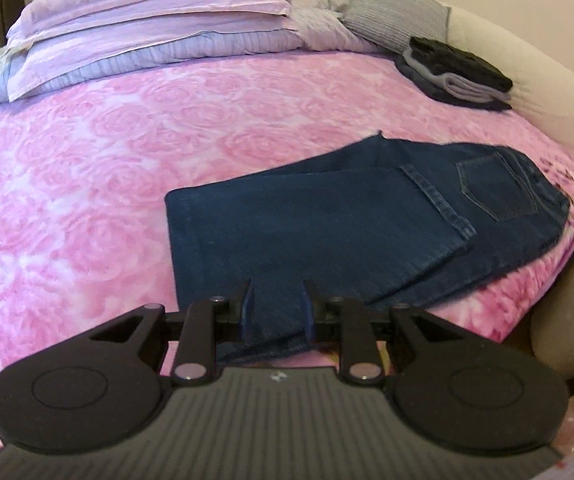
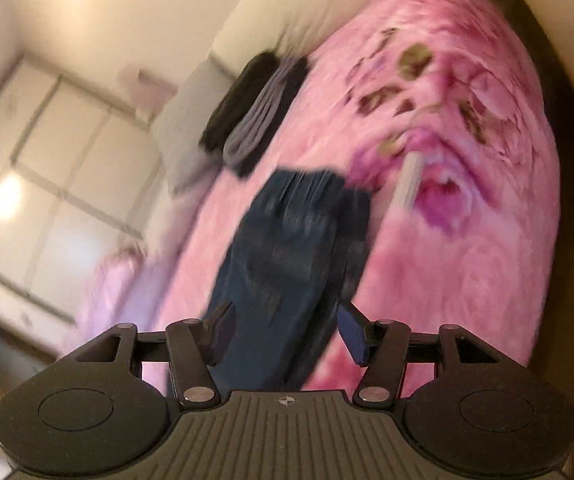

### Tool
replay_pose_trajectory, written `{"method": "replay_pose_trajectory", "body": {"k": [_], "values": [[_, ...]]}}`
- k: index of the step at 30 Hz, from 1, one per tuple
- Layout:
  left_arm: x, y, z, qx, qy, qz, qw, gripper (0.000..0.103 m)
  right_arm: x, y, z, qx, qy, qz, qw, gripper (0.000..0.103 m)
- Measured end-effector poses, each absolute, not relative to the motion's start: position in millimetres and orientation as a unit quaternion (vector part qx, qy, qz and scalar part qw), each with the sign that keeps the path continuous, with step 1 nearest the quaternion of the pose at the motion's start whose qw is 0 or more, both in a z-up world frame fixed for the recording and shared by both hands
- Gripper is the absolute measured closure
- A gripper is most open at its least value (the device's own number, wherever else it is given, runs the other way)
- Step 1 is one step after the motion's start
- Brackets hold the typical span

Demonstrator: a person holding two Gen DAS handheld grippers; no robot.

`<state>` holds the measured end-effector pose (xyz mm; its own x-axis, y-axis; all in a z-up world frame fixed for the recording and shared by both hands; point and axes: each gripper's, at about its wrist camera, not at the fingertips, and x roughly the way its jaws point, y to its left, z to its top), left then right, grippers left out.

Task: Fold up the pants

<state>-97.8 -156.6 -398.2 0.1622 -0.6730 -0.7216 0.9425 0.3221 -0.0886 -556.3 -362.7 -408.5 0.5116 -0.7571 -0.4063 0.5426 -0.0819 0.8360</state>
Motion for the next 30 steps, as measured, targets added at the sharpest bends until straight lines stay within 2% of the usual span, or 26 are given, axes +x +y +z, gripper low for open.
{"method": "replay_pose_trajectory", "body": {"k": [9, 16, 18, 21, 26, 30], "values": [[-66.3, -156.9, -410.7, 0.153, 0.39, -0.525, 0.741, 0.083, -576.9, -427.3, -445.7, 0.582, -0.112, -0.474, 0.651, 0.048], [-62.4, -156.4, -417.0, 0.148, 0.396, -0.534, 0.733, 0.083, -566.3, -438.5, -453.8, 0.556, -0.098, -0.454, 0.69, 0.049], [-61.0, -158.4, -422.7, 0.15, 0.404, -0.533, 0.729, 0.083, -569.1, -439.1, -460.1, 0.554, -0.096, -0.457, 0.689, 0.068], [-57.1, -159.7, -433.4, 0.146, 0.412, -0.534, 0.724, 0.083, -572.1, -436.9, -461.5, 0.556, -0.095, -0.455, 0.688, 0.072], [-50.1, -156.9, -433.0, 0.127, 0.421, -0.537, 0.72, 0.083, -553.6, -435.2, -429.7, 0.522, -0.015, -0.51, 0.684, 0.078], [-37.3, -141.4, -426.1, 0.115, 0.423, -0.526, 0.729, 0.083, -502.8, -439.4, -370.5, 0.439, 0.117, -0.582, 0.675, 0.08]]}}
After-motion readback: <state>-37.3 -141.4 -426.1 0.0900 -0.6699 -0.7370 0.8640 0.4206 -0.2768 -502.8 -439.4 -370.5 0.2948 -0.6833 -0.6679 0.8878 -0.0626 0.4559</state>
